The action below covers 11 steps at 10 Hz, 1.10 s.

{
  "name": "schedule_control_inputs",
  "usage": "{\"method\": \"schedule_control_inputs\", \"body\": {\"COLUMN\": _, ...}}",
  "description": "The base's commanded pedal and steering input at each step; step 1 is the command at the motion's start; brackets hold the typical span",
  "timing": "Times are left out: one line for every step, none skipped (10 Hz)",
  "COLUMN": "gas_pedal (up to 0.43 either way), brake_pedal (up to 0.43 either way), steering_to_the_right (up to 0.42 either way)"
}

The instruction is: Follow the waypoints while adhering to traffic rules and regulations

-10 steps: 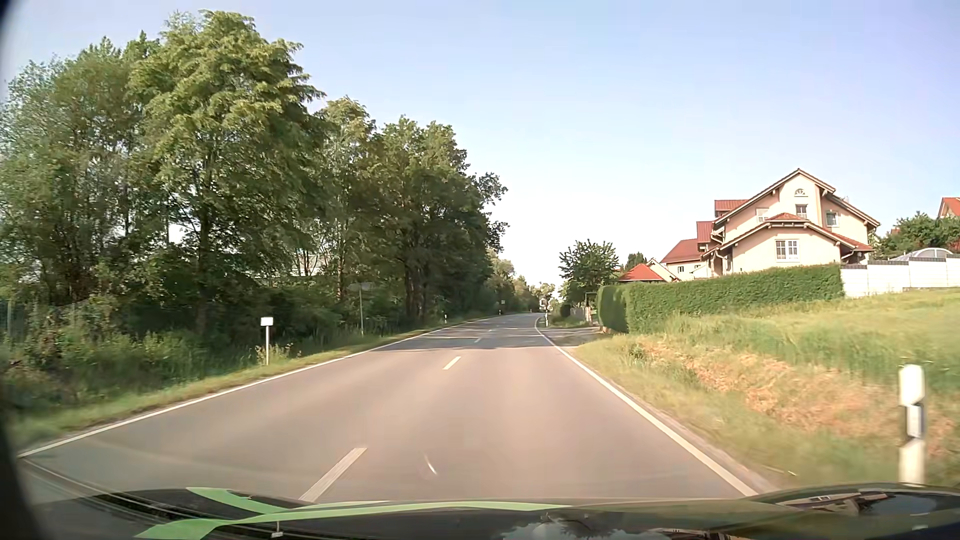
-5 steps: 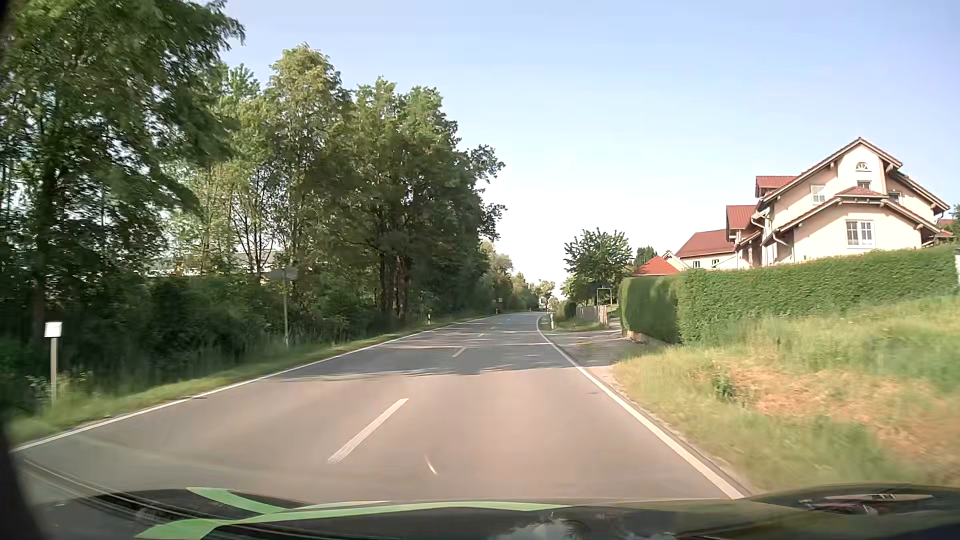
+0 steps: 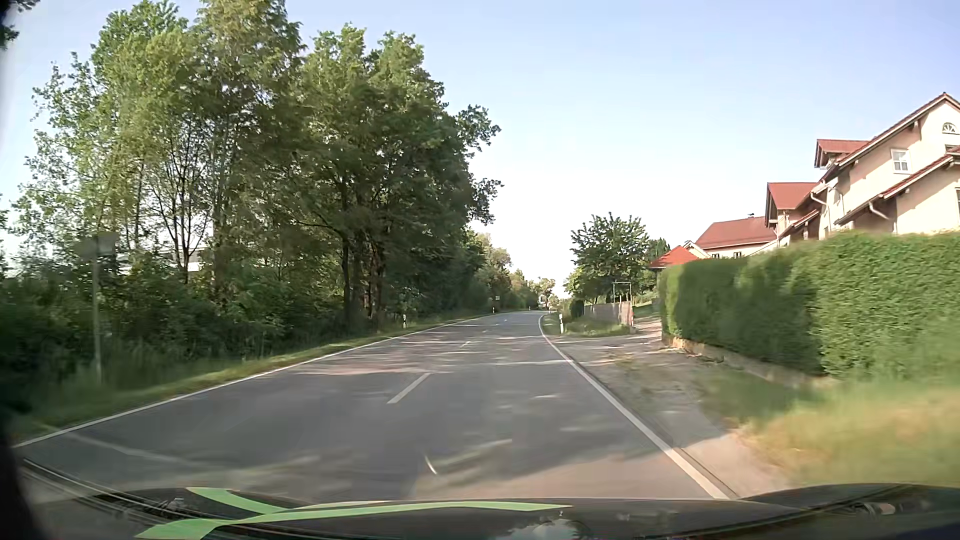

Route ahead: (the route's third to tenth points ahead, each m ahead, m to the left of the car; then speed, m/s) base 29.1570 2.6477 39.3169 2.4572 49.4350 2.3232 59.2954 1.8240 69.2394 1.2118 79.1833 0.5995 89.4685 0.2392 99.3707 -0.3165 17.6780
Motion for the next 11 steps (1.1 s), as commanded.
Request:
{"method": "schedule_control_inputs", "body": {"gas_pedal": 0.13, "brake_pedal": 0.0, "steering_to_the_right": 0.0}}
{"method": "schedule_control_inputs", "body": {"gas_pedal": 0.13, "brake_pedal": 0.0, "steering_to_the_right": 0.0}}
{"method": "schedule_control_inputs", "body": {"gas_pedal": 0.13, "brake_pedal": 0.0, "steering_to_the_right": 0.0}}
{"method": "schedule_control_inputs", "body": {"gas_pedal": 0.13, "brake_pedal": 0.0, "steering_to_the_right": 0.0}}
{"method": "schedule_control_inputs", "body": {"gas_pedal": 0.13, "brake_pedal": 0.0, "steering_to_the_right": 0.0}}
{"method": "schedule_control_inputs", "body": {"gas_pedal": 0.13, "brake_pedal": 0.0, "steering_to_the_right": 0.0}}
{"method": "schedule_control_inputs", "body": {"gas_pedal": 0.13, "brake_pedal": 0.0, "steering_to_the_right": 0.0}}
{"method": "schedule_control_inputs", "body": {"gas_pedal": 0.13, "brake_pedal": 0.0, "steering_to_the_right": 0.0}}
{"method": "schedule_control_inputs", "body": {"gas_pedal": 0.13, "brake_pedal": 0.0, "steering_to_the_right": 0.0}}
{"method": "schedule_control_inputs", "body": {"gas_pedal": 0.13, "brake_pedal": 0.0, "steering_to_the_right": 0.0}}
{"method": "schedule_control_inputs", "body": {"gas_pedal": 0.13, "brake_pedal": 0.0, "steering_to_the_right": 0.0}}
